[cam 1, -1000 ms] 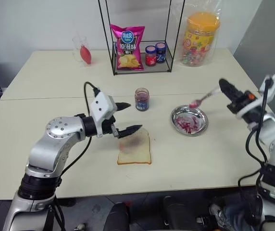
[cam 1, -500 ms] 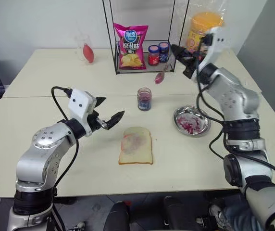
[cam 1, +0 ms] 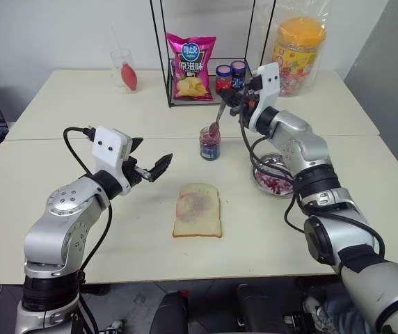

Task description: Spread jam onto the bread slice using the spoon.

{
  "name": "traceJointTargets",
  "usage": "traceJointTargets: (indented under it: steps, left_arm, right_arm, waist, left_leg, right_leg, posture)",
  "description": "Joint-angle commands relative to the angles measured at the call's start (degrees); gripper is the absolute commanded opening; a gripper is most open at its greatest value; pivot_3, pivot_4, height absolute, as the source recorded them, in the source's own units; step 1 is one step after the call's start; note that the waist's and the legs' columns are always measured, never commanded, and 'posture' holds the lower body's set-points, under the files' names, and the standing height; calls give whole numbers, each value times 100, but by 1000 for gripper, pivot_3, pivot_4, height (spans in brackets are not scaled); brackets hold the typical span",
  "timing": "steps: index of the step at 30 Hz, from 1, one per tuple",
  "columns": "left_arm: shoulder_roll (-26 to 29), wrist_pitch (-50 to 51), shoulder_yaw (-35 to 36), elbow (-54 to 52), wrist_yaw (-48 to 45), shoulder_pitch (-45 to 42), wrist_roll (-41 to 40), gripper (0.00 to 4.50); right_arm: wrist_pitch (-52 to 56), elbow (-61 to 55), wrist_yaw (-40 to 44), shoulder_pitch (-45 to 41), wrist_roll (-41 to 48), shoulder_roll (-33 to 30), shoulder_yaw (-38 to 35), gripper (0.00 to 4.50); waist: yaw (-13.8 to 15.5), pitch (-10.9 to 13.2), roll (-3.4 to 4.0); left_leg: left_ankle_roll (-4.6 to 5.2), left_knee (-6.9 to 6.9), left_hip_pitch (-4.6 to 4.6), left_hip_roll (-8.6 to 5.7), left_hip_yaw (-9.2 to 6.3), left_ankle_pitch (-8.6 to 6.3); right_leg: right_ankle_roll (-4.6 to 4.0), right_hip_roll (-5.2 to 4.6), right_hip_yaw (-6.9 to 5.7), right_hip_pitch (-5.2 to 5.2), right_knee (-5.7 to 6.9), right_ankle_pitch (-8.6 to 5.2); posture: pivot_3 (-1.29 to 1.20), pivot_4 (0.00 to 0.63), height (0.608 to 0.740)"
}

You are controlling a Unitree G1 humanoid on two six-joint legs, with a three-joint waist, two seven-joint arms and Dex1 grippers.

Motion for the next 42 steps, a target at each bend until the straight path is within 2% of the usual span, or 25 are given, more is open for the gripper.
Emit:
traceJointTargets:
  steps: [1,8,23,32,42]
  left_arm:
    - [36,-83,-41,-41,0,-137,32,4500]
    - [42,-115,-111,-2,-9,-182,58,4500]
    - [43,-208,-214,68,-53,-185,142,4500]
    - [15,-243,-273,181,-134,-270,152,4500]
    - [6,-309,-263,335,-145,-347,172,4500]
  right_arm:
    - [-782,337,96,-280,-446,118,130,17]
    - [-1246,764,157,-275,-832,330,232,17]
    - [628,670,-66,-526,68,576,-886,17]
    - [968,511,-263,-688,326,495,-1314,17]
    - [1035,397,-365,-673,374,462,-1384,17]
  waist:
    - [0,0,0]
    - [-3,0,0]
    - [-3,0,0]
    - [-16,0,0]
    - [-16,0,1]
  left_leg:
    - [0,0,0,0,0,0]
    - [0,0,0,0,0,0]
    - [0,0,1,0,-1,0]
    - [0,-1,0,0,-1,0]
    - [0,-1,-1,0,0,0]
  right_leg:
    - [0,0,0,0,0,0]
    - [-2,0,1,0,0,1]
    - [-4,0,-1,0,1,2]
    - [-3,1,0,0,1,2]
    - [-3,1,0,0,0,2]
  posture:
    - [0,150,740]
    - [0,150,740]
    - [0,150,740]
    - [0,150,740]
    - [0,150,740]
